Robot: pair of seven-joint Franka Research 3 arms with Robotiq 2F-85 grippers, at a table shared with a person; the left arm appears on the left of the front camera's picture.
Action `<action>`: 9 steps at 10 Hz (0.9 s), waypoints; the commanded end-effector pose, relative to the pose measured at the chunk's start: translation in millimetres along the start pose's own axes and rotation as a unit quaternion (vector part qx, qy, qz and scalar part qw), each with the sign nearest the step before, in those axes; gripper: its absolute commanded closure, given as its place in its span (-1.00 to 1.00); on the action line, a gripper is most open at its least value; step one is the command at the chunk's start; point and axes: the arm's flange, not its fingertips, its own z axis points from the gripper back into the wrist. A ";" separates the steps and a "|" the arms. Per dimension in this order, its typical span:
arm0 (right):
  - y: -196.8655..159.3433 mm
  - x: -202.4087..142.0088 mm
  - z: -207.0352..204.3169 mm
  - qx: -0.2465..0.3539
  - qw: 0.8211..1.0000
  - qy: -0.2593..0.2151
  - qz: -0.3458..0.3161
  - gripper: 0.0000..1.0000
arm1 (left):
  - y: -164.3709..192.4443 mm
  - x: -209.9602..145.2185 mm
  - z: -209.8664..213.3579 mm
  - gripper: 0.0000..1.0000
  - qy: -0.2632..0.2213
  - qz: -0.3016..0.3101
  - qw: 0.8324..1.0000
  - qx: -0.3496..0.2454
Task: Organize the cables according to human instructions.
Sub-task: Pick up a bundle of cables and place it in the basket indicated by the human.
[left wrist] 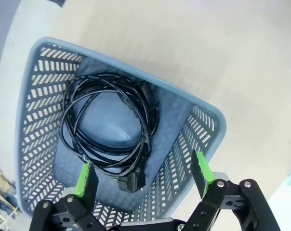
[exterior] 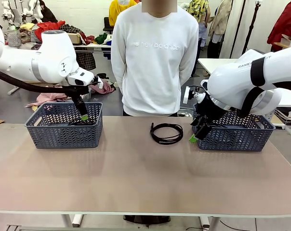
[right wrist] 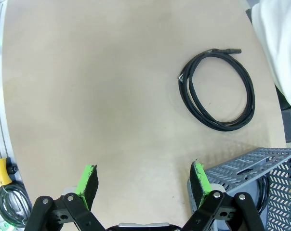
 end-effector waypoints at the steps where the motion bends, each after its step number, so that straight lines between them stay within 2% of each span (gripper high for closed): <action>1: 0.7 0.3 1.3 0.000 1.000 -0.001 0.004 -1.00 | 0.4 -0.8 0.5 -1.00 0.002 -0.007 1.000 -0.002; 5: 0.7 0.3 1.3 0.000 1.000 -0.001 0.004 -1.00 | -1.4 1.5 -0.9 -1.00 0.001 -0.003 1.000 -0.002; 6: 0.7 0.3 1.3 0.000 1.000 -0.001 0.004 -1.00 | -18.3 11.8 7.4 -1.00 -0.025 0.005 1.000 0.010; 9: 0.7 0.3 1.3 0.000 1.000 -0.001 0.004 -1.00 | -56.7 23.8 16.6 -1.00 -0.059 0.009 0.998 0.002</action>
